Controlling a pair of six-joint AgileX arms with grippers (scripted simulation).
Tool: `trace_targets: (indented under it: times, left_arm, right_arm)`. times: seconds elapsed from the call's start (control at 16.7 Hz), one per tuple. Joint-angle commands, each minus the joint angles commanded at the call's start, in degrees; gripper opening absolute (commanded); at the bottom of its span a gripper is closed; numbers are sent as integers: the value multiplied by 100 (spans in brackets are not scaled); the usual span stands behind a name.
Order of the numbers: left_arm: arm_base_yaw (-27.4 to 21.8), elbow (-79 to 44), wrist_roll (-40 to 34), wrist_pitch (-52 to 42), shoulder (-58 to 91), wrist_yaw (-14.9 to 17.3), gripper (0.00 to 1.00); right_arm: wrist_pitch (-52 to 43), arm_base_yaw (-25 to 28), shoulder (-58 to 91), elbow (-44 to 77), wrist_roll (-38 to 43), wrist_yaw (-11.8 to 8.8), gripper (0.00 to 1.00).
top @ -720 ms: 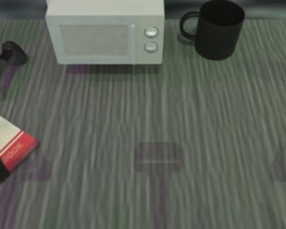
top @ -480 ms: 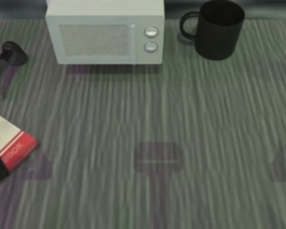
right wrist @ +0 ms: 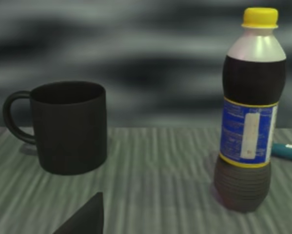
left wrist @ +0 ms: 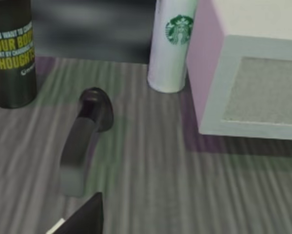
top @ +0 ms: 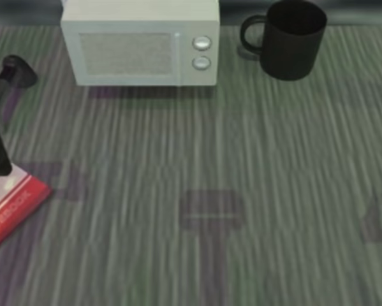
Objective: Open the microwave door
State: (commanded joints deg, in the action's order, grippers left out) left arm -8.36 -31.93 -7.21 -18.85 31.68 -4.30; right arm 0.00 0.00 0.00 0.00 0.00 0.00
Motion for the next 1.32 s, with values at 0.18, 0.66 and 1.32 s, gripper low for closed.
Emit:
trace_targets:
  times: [0.18,0.66,1.32]
  left_arm:
    - [-430,-1919,-399,-932,1765,-210,100]
    - [-1598,-7323,-1513,-3360,6438,-739,100]
    - [-2483,-10858,-2262,-5397,9983,-1182,100]
  right_arm:
    - [0,0,0,0,0,0,100]
    - [0,0,0,0,0,0,100]
    - [0,0,0,0,0,0,100]
